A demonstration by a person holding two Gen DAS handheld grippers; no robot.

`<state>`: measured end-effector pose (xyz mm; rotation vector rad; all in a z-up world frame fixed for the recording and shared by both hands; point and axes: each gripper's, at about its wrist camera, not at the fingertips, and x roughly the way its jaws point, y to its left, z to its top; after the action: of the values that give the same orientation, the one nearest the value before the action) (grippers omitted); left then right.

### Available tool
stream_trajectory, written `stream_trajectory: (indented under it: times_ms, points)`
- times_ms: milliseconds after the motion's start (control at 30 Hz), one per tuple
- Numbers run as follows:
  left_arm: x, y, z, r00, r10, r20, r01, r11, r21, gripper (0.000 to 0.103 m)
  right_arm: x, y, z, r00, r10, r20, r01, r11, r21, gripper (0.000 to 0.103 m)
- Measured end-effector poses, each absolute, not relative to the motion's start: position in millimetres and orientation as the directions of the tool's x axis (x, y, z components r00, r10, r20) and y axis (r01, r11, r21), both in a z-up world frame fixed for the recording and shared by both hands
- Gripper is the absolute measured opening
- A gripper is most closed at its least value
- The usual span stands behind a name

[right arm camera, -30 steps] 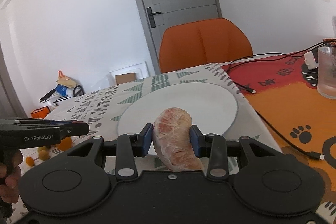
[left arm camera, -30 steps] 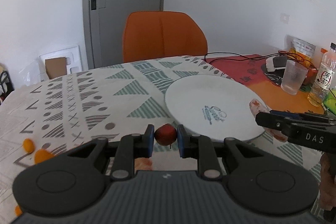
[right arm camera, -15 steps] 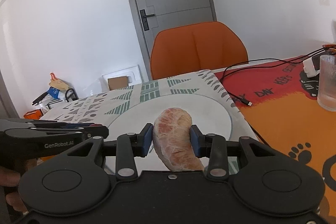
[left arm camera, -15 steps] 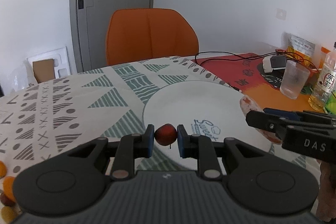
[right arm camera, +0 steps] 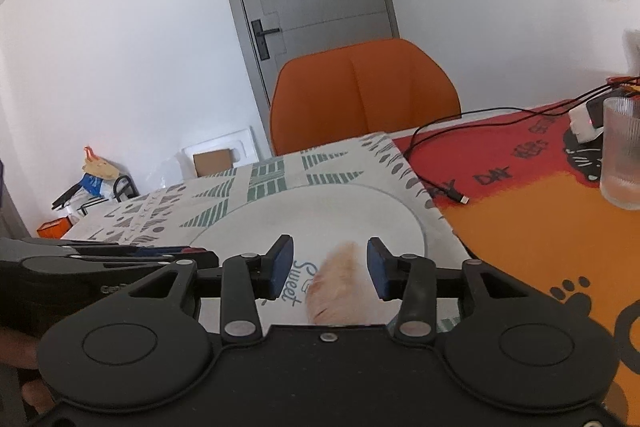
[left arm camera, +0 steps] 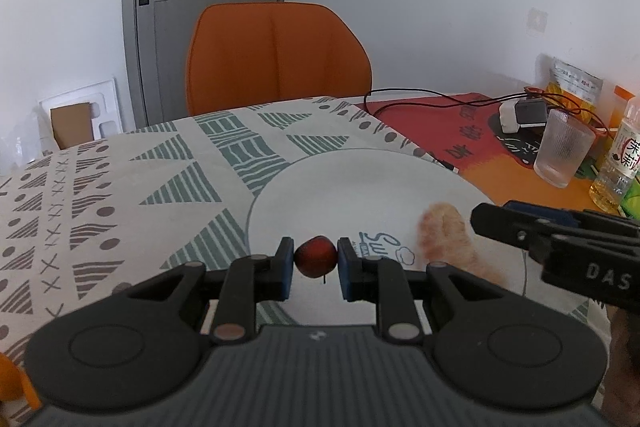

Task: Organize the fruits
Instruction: 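Carry both fruits onto the white plate and open both tools, then move both open tools back toward the fruit pile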

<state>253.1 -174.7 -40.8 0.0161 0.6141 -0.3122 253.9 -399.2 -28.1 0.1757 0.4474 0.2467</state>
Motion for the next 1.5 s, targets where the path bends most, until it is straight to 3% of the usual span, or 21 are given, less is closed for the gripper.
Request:
stream_trajectory:
  times_ms: [433, 500, 667, 733, 867, 1067, 1500]
  points:
    - [237, -170, -20, 0.795, -0.284, -0.536, 0.282, 0.955, -0.087, 0.026, 231, -402, -26, 0.878, 0.27, -0.396, -0.181, 0.952, 0.247, 0.052]
    - [232, -163, -18, 0.797, -0.272, -0.54, 0.264, 0.96, -0.093, 0.031, 230, -402, -26, 0.877, 0.272, -0.396, -0.181, 0.951, 0.253, 0.056]
    - [212, -134, -9, 0.838, -0.192, -0.51, 0.159, 0.981, -0.108, 0.067, 227, -395, -25, 0.874, 0.293, -0.387, -0.202, 0.945, 0.259, 0.071]
    - [203, -123, -4, 0.851, -0.177, -0.495, 0.136, 0.984, -0.118, 0.069, 225, -390, -24, 0.872, 0.301, -0.386, -0.213, 0.943, 0.254, 0.073]
    - [188, -104, 3, 0.87, -0.135, -0.474, 0.096, 0.99, -0.106, 0.084, 222, -381, -22, 0.869, 0.318, -0.379, -0.232, 0.939, 0.254, 0.083]
    - [172, -78, 11, 0.883, -0.091, -0.461, 0.045, 0.993, -0.109, 0.086, 213, -366, -14, 0.878, 0.322, -0.354, -0.243, 0.937, 0.25, 0.102]
    - [129, -21, 16, 0.892, 0.016, -0.452, -0.083, 0.988, -0.13, 0.088, 204, -334, -5, 0.863, 0.37, -0.344, -0.281, 0.918, 0.281, 0.103]
